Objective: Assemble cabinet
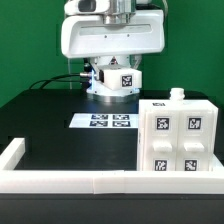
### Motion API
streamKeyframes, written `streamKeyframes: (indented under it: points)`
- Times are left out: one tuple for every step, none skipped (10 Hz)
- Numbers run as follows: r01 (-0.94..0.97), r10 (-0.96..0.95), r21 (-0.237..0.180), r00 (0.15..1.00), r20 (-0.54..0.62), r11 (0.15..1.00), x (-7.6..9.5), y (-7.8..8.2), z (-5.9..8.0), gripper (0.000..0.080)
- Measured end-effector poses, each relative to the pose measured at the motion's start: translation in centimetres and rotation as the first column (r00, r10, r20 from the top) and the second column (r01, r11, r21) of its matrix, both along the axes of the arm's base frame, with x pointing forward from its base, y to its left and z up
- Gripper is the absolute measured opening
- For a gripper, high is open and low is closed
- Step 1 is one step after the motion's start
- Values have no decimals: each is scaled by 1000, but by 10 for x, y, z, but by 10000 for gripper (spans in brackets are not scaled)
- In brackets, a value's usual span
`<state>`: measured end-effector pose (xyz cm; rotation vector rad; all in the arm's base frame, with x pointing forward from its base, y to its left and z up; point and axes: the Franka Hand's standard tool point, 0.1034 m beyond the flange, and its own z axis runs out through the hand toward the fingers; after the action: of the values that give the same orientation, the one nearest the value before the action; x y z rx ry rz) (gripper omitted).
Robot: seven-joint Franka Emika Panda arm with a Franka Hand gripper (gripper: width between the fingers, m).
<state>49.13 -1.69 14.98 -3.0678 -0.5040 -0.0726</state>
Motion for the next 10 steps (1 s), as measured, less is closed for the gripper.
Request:
streamKeyframes:
  points:
    - [-1,1,0,1000,0,1000,0,0,0,544]
    - [-1,1,0,1000,-1,1000,0,0,0,544]
    - [-1,1,0,1000,-1,1000,0,0,0,544]
    - [4,-4,-2,1000,-9,1000,2,5,3,544]
    - [-11,11,-3,1000,-8,1000,15,19,15,544]
    - [24,-24,-7,1000,-2,1000,28,34,25,544]
    - [42,-42,-8,999,0,999,40,49,32,544]
    - [61,-61,-5,998,2,998,55,64,38,544]
    - [76,-76,1,997,-1,997,67,80,41,544]
    - [60,-60,3,998,6,998,71,84,39,544]
